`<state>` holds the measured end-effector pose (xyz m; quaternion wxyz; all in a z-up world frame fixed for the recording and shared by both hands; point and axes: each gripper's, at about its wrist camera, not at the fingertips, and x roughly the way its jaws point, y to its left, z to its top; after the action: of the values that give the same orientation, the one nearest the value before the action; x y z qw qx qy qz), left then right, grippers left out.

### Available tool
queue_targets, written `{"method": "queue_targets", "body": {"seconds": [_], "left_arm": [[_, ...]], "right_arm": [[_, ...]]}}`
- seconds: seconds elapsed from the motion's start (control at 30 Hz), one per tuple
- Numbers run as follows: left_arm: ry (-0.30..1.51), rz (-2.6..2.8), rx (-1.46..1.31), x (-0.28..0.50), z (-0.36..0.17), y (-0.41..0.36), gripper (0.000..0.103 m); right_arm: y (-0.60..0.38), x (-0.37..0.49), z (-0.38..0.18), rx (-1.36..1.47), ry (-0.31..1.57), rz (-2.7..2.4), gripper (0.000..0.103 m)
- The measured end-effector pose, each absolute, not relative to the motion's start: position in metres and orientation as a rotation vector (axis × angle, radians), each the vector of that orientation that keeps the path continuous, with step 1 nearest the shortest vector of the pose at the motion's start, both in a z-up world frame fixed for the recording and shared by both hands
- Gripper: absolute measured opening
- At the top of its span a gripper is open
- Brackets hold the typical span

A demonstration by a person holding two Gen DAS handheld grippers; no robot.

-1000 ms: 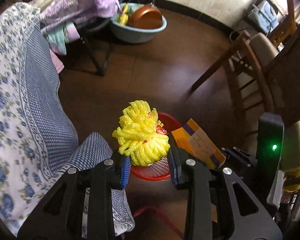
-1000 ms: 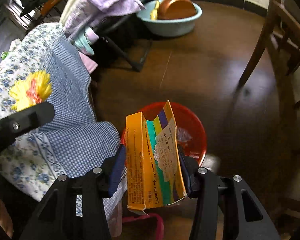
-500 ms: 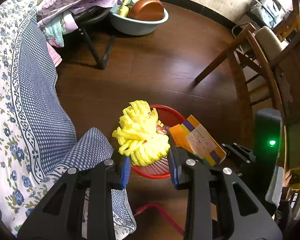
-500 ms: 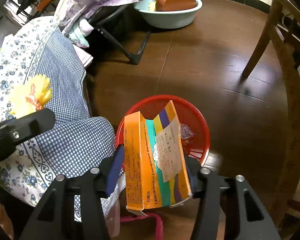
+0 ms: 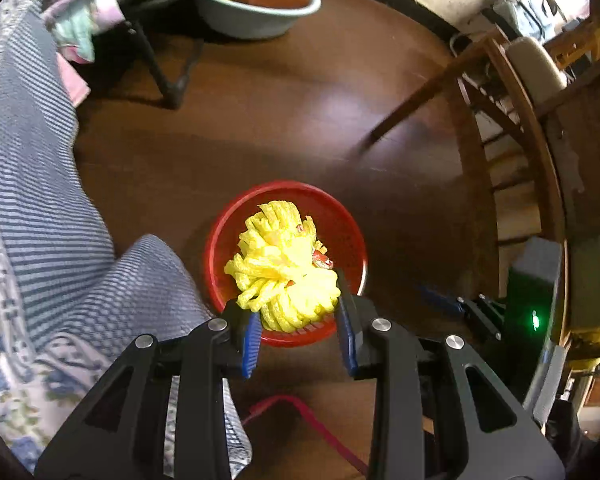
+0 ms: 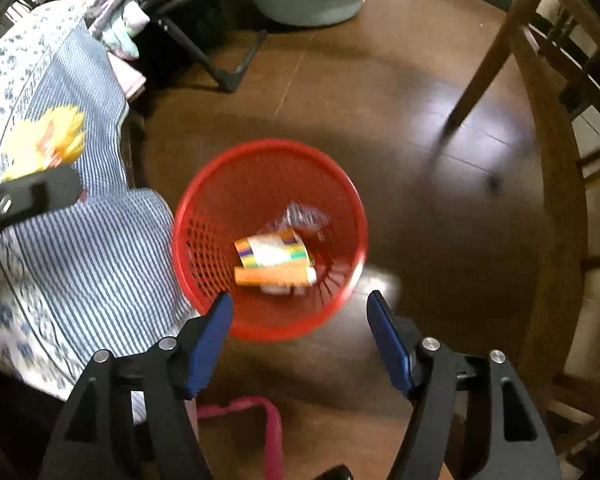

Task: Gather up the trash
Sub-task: 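Open the right tool to drop the box while the left tool drops the yarn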

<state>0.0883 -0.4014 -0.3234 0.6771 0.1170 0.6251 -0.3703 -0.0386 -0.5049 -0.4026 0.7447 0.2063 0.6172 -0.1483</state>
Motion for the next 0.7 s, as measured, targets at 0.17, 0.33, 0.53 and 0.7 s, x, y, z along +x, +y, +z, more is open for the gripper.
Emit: {"method": "queue_targets", "body": {"seconds": [0.17, 0.33, 0.53, 0.7], "left_arm": [[1.471, -0.862, 0.265, 0.084, -0.343, -0.417, 0.033], [1.511, -0.872, 0.264, 0.081, -0.352, -0.421, 0.036], [1.552, -0.861, 0.29, 0.079, -0.359, -0.424, 0.048], [1.513, -0.879, 0.277, 0.079, -0.347, -0.422, 0.077]], "right_arm": [[-0.5, -0.057, -0.409, 0.454, 1.386, -0.319, 0.068], [-0.505, -0.065, -0.414, 0.481, 1.392, -0.334, 0.068], [-0.504, -0.063, -0.413, 0.486, 1.382, -0.329, 0.068], [-0.501, -0.062, -0.415, 0.485, 1.394, -0.321, 0.068]]}}
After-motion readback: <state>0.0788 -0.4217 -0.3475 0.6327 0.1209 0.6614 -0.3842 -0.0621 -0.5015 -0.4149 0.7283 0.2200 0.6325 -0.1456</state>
